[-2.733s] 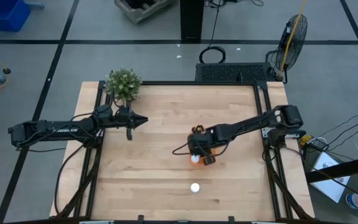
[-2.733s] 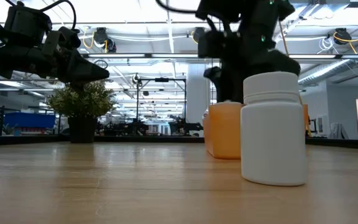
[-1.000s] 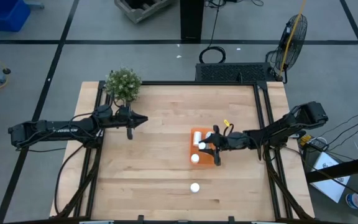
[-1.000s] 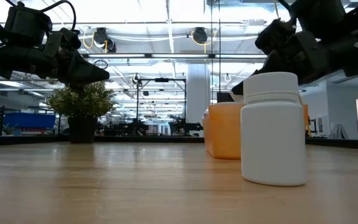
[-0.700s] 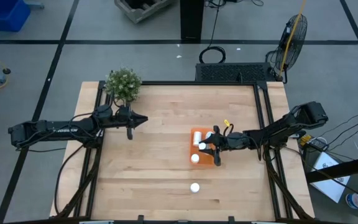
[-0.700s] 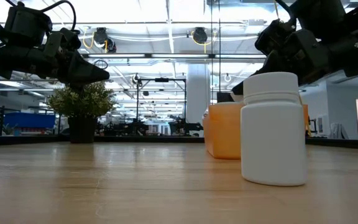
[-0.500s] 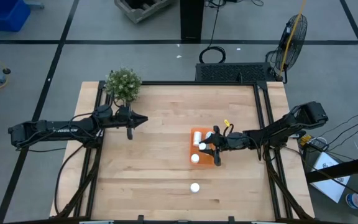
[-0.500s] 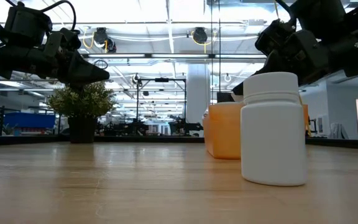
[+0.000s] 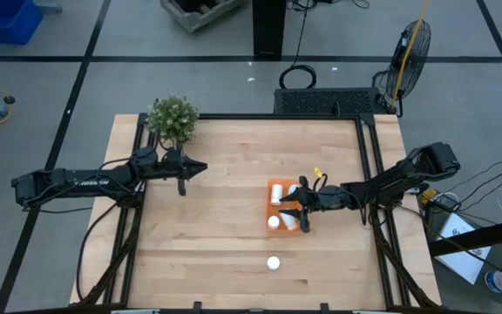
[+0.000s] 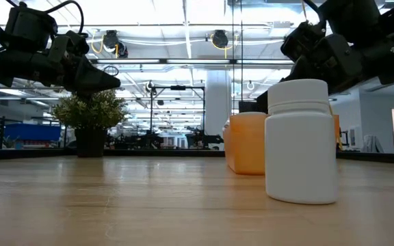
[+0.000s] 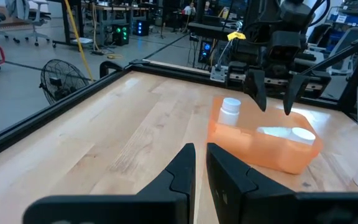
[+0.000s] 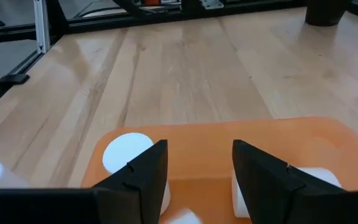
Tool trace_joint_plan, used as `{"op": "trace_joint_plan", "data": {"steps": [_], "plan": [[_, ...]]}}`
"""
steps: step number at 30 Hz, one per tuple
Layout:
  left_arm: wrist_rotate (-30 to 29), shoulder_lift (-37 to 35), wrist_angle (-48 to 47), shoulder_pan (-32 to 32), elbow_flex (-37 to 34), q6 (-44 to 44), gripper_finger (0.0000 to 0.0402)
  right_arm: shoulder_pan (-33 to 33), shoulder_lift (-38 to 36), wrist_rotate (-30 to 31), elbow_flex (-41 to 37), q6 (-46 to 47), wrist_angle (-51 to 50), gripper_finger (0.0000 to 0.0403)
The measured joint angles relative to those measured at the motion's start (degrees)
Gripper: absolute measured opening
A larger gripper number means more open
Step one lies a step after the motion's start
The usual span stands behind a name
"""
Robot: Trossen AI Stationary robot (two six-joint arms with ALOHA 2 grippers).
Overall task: Pick and place pill bottles into a basket
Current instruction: Adjust the white medicine bottle in the orange bin
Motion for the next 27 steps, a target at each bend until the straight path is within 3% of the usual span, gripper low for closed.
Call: {"op": "trace_joint_plan", "data": {"steps": [5,12,20,23,27], "plan": [[0.01,0.01,-0.03,0.00,0.01,-0.04,0.0044,-0.17,-0.77,-1.65,0.07,0.66,-3.08,0.0171],[0.01,0.01,-0.01,-0.02,0.01,0.25,0.0044,-0.87,-2.06,-4.15,12.16,3.44,-37.30,0.0175],[-1.38,0.01,0.15,-0.02,0.01,0.29,0.0044,-1.65,-2.91,-5.21,31.07,-0.05,-65.73,0.0182],[-1.40,0.00,-0.12,0.00,0.01,0.30,0.0044,-3.57,-2.34,-10.97,37.33,8.76,-74.45,0.0182],[-1.38,0.00,-0.53,0.00,0.01,1.21,0.0044,-5.95,0.59,-20.19,41.12,17.11,-77.87,0.0181]]}}
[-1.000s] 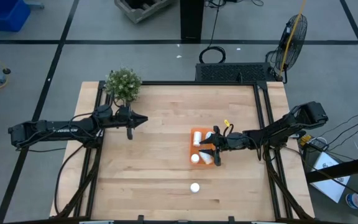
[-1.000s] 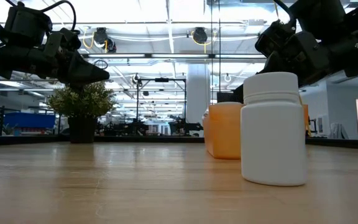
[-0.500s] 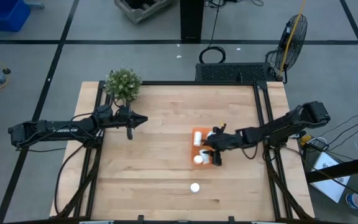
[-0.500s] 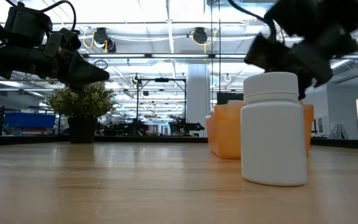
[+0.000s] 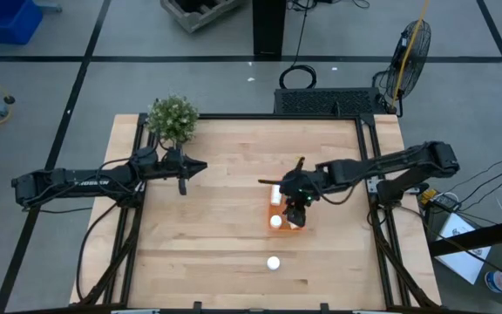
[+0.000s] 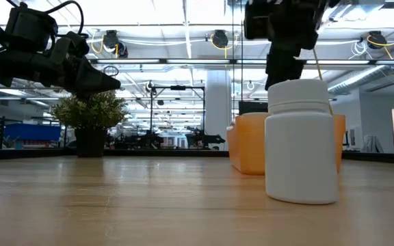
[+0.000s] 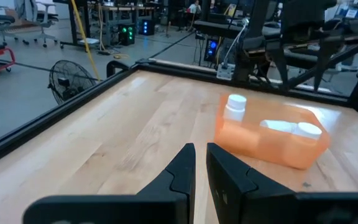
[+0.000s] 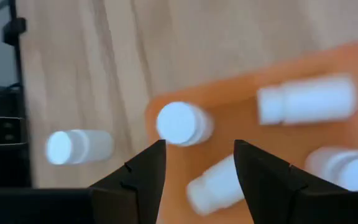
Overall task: Pick and place pill bottles into a basket
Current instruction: Adjust the white medicine bottle in the orange bin
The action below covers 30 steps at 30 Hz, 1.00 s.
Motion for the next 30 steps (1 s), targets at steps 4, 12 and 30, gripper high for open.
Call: {"op": "trace_joint_plan", "data": {"steps": [4,12,30], "plan": [[0.01,0.00,-0.79,-0.01,0.00,0.80,0.0044,-1.14,4.32,-2.44,0.93,3.59,-5.11,0.0181],[0.04,0.01,-1.81,-0.01,0.00,2.98,0.0044,-1.31,10.01,-9.69,0.93,10.99,-4.66,0.0181],[0.10,0.01,-1.88,-0.01,0.00,3.38,0.0044,-0.82,13.81,-5.48,1.00,9.52,-6.26,0.0212]]}}
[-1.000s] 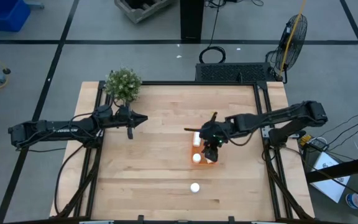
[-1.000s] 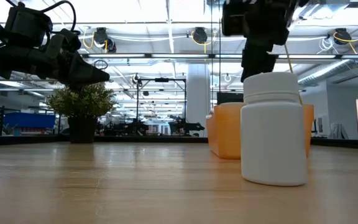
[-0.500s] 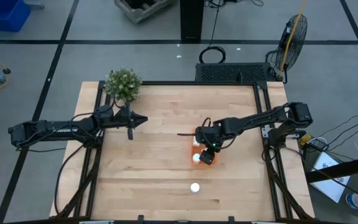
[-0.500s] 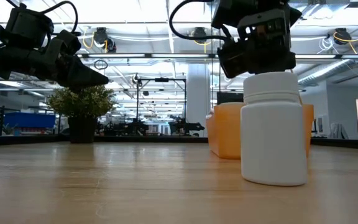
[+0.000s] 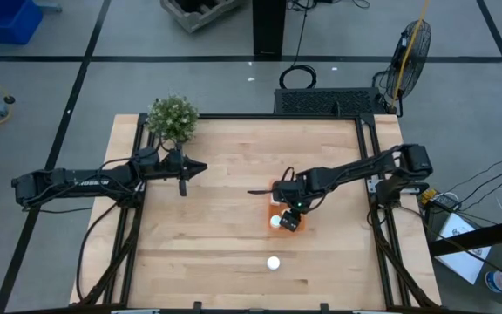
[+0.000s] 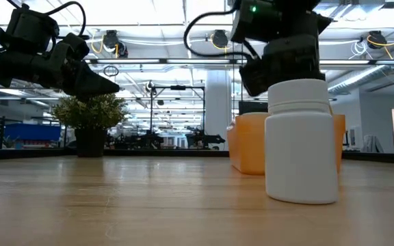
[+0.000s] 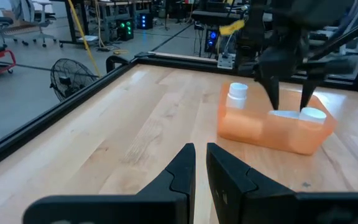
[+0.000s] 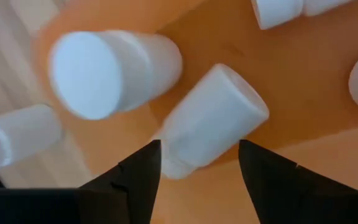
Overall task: Pick and place pill bottles into a basket
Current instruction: Adjust the white medicine bottle in the orange bin
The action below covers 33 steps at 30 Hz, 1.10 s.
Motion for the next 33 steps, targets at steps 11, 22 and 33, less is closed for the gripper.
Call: {"op": "trace_joint_plan", "data": {"steps": [11,22,33], "plan": [[-0.01,-0.01,0.02,0.01,0.00,-0.11,0.0044,0.19,4.01,-0.42,0.13,-5.00,-0.15,0.0234],[-0.10,-0.01,0.02,0.01,0.00,-0.09,0.0044,-0.02,3.30,-1.50,0.02,-6.85,-1.25,0.0149],[-0.12,-0.01,-0.74,-0.01,0.00,-0.42,0.0044,0.36,2.45,-2.62,-1.19,-10.42,5.87,0.0190]]}}
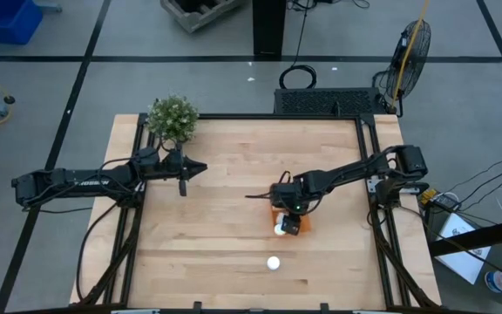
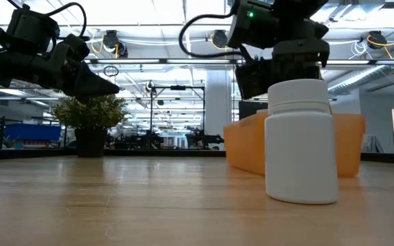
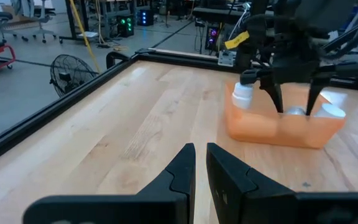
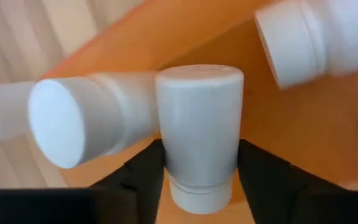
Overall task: Pick and place pill bottles into a basket
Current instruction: Adjust the white medicine bottle in the orange bin
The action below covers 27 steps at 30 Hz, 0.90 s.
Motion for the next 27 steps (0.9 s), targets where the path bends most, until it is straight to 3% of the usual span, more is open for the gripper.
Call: {"op": "trace_joint_plan", "data": {"steps": [5,9,15,22,27], "plan": [[-0.02,0.02,-0.69,0.02,0.00,-0.04,0.0044,0.18,-0.05,3.05,-1.12,-1.45,2.46,0.0281],[-0.04,0.02,-0.96,0.02,0.00,0.13,0.0044,0.14,0.07,5.61,-1.49,-2.23,2.66,0.0293],[-0.04,0.01,-0.94,0.01,0.00,0.13,0.0044,0.38,0.86,7.53,-1.52,-4.48,2.41,0.0248],[-0.04,0.02,-0.90,0.00,0.00,0.13,0.0044,0.38,1.13,7.77,-1.52,-5.60,2.94,0.0155],[-0.07,0.02,-0.92,0.02,0.00,-0.10,0.0044,0.47,-0.11,8.54,-1.67,-6.94,3.90,0.0150]]}}
